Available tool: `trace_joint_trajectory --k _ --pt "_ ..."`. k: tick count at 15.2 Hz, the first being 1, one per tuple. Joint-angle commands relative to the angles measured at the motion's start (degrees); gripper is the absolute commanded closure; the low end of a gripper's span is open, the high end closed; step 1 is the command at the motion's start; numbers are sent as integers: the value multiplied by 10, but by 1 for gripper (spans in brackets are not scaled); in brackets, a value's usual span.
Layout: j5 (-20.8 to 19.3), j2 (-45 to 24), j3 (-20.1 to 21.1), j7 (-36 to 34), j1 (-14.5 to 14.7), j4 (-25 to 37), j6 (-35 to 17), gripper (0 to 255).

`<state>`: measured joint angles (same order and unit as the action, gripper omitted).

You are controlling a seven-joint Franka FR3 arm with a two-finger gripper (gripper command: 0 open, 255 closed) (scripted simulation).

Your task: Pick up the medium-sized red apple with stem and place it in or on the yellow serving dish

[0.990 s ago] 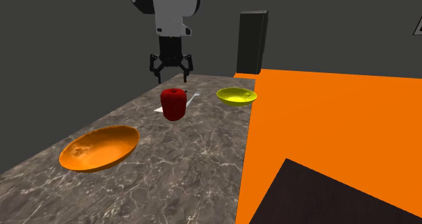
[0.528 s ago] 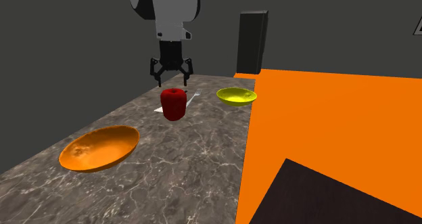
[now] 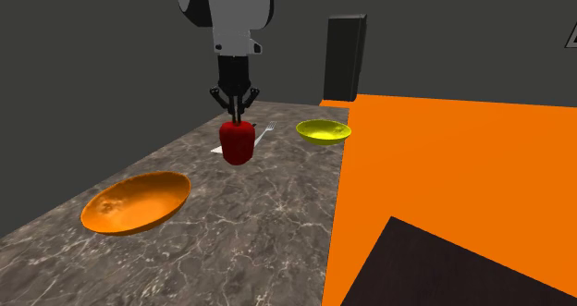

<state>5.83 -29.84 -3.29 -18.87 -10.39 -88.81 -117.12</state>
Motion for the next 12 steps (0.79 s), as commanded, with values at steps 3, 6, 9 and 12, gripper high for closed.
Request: trace_joint_trajectory --k 3,6,9,12 --pt "0 0 0 0 0 0 0 255" --pt "-1 6 0 -1 0 6 12 255" --pt "-2 14 -1 -3 0 18 31 255" --pt "-3 21 -1 -4 0 30 51 255"
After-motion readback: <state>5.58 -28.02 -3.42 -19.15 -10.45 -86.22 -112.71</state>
